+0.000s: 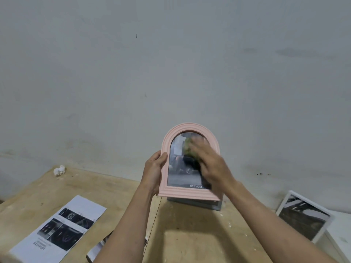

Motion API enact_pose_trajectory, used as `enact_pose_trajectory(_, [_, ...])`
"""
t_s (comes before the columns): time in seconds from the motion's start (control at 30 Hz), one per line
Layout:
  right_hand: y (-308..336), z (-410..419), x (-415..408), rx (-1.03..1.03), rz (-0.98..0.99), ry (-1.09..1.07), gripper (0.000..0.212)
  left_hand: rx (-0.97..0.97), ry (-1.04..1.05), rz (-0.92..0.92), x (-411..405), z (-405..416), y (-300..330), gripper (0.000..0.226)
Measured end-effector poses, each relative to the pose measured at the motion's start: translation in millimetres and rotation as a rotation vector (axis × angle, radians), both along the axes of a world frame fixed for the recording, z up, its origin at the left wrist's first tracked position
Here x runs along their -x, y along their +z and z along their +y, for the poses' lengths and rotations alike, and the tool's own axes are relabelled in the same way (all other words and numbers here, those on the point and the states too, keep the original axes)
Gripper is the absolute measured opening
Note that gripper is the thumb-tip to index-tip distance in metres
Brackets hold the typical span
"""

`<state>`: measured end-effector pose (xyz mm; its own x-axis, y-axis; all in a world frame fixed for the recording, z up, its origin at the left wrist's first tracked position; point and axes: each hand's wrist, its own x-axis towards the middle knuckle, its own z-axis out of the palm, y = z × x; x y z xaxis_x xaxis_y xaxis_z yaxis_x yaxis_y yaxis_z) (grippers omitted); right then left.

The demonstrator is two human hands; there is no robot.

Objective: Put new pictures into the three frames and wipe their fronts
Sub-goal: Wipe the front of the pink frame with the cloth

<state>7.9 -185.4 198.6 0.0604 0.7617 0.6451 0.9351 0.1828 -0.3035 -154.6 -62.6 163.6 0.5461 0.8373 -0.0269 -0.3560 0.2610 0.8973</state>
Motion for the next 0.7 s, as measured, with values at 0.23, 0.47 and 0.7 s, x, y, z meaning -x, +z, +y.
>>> enact_pose_trajectory(0.23, [-7,20,21,0.263,-0.077,0.081,0.055,0.060,0.047,-0.097,-18,-8,10,0.021])
enact_pose_trajectory(0.47, [-20,-15,21,0.397,-0.068,0.232,0.052,-0.029,0.196,0.049,-3,9,6,0.023])
enact_pose_trajectory(0.7, [25,18,13,0.316,-0.059,0.093,0.047,-0.054,0.133,0.042,-17,-6,22,0.017])
